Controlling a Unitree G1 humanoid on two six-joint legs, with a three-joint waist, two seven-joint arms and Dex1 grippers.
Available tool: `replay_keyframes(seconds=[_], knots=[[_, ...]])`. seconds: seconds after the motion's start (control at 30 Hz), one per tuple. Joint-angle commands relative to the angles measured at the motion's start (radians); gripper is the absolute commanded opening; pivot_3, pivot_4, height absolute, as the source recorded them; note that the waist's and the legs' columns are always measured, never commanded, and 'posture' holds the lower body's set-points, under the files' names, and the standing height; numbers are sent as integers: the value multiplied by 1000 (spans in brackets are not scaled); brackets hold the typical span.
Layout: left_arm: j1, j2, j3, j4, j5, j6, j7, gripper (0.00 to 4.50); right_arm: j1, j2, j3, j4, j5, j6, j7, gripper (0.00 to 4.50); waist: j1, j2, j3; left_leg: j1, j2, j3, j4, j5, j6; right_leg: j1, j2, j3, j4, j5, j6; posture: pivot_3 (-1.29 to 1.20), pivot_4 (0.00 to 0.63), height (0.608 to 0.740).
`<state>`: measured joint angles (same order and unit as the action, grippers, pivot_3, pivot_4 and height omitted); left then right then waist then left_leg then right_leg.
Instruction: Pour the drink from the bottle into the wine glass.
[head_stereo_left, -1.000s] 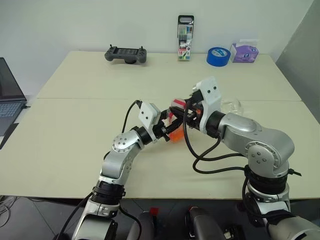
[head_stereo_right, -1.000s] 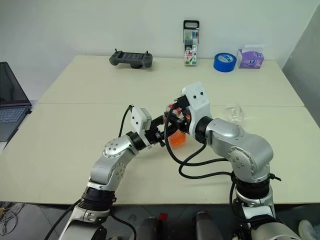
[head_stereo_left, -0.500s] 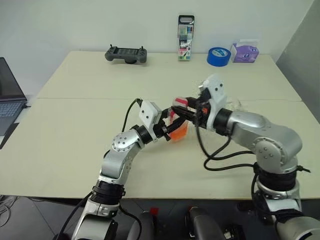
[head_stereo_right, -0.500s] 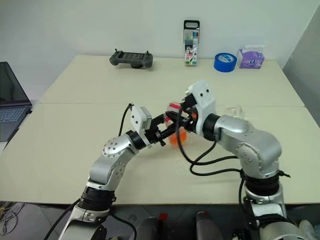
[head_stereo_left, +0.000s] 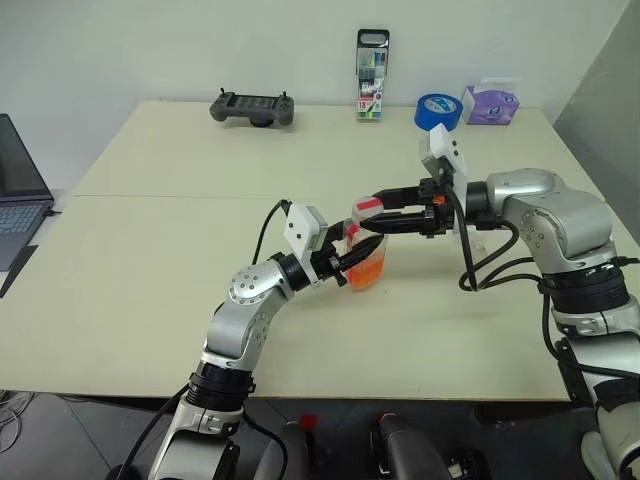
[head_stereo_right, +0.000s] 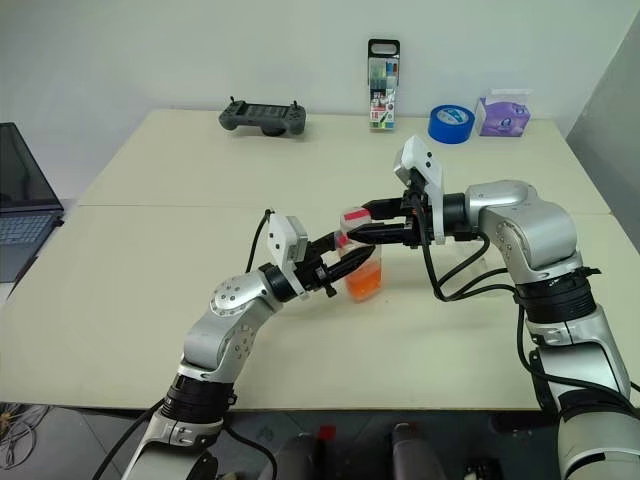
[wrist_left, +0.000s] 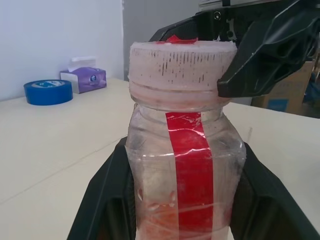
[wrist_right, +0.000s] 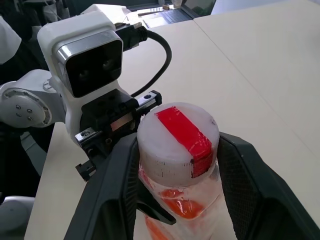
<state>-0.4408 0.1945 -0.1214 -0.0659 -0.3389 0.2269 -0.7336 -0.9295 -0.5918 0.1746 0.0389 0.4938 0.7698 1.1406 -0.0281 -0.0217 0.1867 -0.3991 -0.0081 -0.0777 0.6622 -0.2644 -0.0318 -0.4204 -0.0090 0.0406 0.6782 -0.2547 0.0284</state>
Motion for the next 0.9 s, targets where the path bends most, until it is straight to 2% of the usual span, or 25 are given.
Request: replay_keyframes(seconds=[0.03,0.13,0.17,0.33,0.5,0.73,0.9], knots=[[-32,-16,-11,-28,-11,-10,-1,1817,22,13,-19,-118,67,12,41,2907,1,0,0,0,-1,0,0,0,0,0,-1,0,0,0,0,0,150,740],[-28,-16,-13,-30,-11,-9,-3,1817,56,19,-48,-181,74,36,0,3939,2,0,0,0,-2,0,0,0,0,0,-5,0,0,0,0,0,150,740],[-32,-17,-13,-23,-11,-9,-6,1817,82,24,-62,-221,52,36,-56,4313,2,0,0,0,-2,0,0,0,0,0,-5,0,0,0,0,0,150,740],[-56,-18,-9,13,-13,-15,-23,1817,173,113,-169,-378,-6,97,-394,4337,1,0,0,0,-1,-1,1,0,0,0,-4,0,1,0,0,0,150,740],[-71,-23,-5,40,-12,-19,-29,1817,247,231,-224,-565,-25,274,-696,4337,1,0,0,0,-1,-1,1,1,-1,0,-4,0,2,0,0,0,150,740],[-80,-31,8,55,-22,-11,-26,1817,301,357,-208,-788,-26,504,-927,4337,-1,0,0,0,-1,-1,0,1,-1,0,-4,0,2,0,0,0,150,740],[-98,-28,20,85,-16,-26,-30,1817,287,506,-179,-877,-150,602,-1158,4337,-1,0,0,0,-1,-1,0,1,-1,0,-4,0,2,0,0,0,150,740]])
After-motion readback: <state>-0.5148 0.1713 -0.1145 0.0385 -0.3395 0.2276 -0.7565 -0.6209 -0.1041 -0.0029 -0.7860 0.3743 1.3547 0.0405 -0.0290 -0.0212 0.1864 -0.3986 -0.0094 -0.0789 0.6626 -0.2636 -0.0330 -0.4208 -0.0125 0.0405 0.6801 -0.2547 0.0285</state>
